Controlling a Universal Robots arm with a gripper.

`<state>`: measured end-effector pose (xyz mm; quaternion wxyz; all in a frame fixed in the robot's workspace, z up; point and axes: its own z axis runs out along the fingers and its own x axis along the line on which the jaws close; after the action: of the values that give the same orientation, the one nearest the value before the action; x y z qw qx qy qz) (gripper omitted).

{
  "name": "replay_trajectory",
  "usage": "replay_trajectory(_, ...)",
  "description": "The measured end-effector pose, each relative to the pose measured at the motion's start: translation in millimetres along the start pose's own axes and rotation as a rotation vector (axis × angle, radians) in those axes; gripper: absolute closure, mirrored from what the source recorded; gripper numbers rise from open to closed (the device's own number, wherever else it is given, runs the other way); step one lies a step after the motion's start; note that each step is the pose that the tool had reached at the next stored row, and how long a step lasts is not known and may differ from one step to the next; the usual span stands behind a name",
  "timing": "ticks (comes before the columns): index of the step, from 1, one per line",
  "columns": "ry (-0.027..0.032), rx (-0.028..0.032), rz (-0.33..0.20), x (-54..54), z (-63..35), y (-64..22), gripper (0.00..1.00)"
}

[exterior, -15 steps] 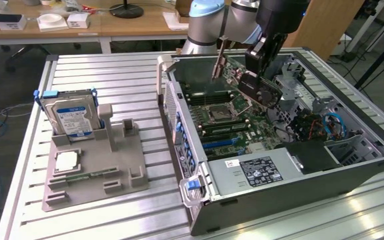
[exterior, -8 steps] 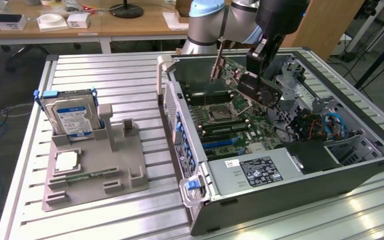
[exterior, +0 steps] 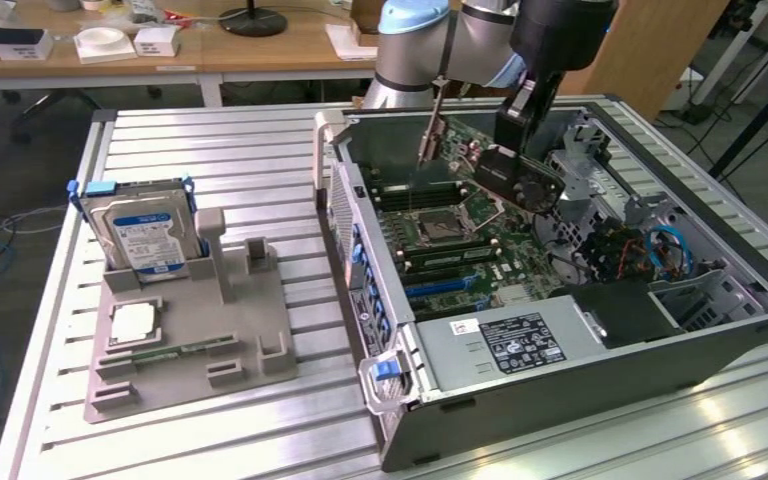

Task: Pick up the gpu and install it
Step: 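Insert the gpu into the slot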

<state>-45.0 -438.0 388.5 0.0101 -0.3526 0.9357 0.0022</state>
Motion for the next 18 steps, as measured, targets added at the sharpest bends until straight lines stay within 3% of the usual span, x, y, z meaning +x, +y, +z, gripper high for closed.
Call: replay_trajectory(18,-0.0037,-0.0065,-0.134,0.0,3.7,0.2,0.74)
